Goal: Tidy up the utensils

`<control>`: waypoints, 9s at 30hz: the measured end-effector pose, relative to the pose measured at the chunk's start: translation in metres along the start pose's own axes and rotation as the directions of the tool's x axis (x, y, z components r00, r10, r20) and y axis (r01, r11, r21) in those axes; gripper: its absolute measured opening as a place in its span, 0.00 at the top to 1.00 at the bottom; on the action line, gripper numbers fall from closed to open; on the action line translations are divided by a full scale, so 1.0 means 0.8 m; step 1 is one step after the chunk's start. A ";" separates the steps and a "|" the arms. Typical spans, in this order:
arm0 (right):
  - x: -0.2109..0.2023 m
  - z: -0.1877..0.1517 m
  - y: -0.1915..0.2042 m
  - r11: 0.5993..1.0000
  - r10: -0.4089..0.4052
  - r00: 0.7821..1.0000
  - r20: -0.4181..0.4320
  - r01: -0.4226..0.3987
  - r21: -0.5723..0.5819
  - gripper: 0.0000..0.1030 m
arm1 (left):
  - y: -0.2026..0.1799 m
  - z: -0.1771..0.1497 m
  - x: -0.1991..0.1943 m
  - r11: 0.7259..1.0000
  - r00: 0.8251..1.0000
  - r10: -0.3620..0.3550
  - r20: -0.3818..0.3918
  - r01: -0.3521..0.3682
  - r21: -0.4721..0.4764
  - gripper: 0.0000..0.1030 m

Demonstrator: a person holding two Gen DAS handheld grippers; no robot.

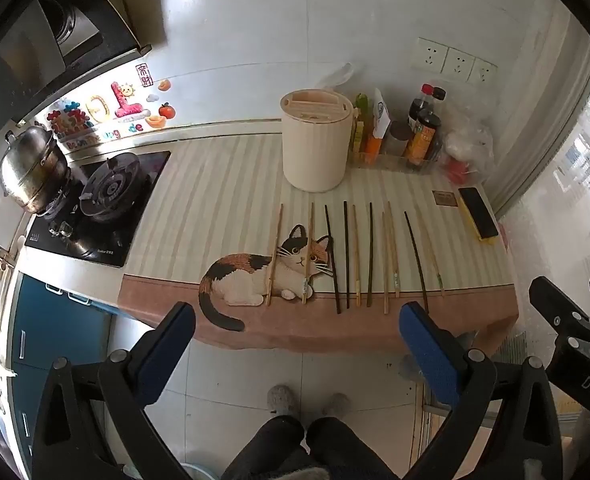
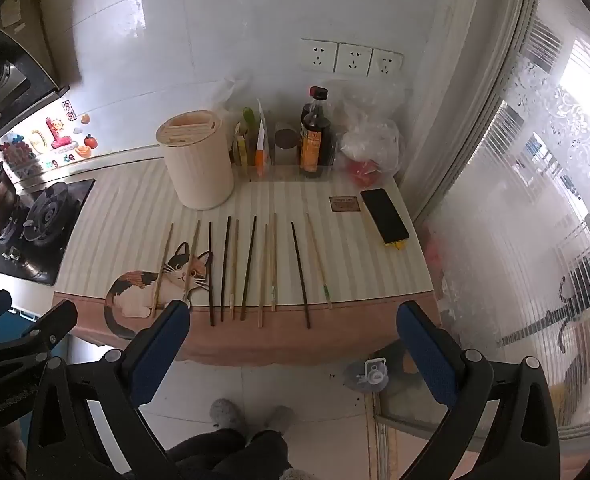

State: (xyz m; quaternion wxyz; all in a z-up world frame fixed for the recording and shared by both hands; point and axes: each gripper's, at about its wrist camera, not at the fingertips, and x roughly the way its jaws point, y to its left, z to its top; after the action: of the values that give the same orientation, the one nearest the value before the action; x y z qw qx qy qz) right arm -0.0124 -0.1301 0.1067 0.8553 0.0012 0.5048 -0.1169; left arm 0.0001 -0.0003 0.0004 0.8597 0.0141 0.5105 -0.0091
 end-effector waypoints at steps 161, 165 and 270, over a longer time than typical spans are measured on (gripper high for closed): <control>0.581 0.038 0.292 0.982 0.111 0.776 -0.621 -0.183 -0.053 0.93 | 0.250 0.111 0.472 0.969 0.862 -0.181 -0.473 0.073 -0.238 0.90; 0.580 0.033 0.286 0.977 0.109 0.743 -0.661 -0.201 -0.065 0.93 | 0.268 0.119 0.467 0.963 0.854 -0.202 -0.479 0.086 -0.254 0.88; 0.377 0.397 0.106 0.865 0.471 0.847 0.248 -0.499 0.059 0.45 | 0.115 0.462 0.206 0.979 0.951 -0.194 0.240 0.204 -0.017 0.15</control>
State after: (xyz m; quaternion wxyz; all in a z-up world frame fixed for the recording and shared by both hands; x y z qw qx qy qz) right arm 0.4184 -0.1461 -0.0081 0.9068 0.1675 0.3799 0.0734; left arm 0.4060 0.0787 0.0339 0.9092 -0.0566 0.4032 -0.0868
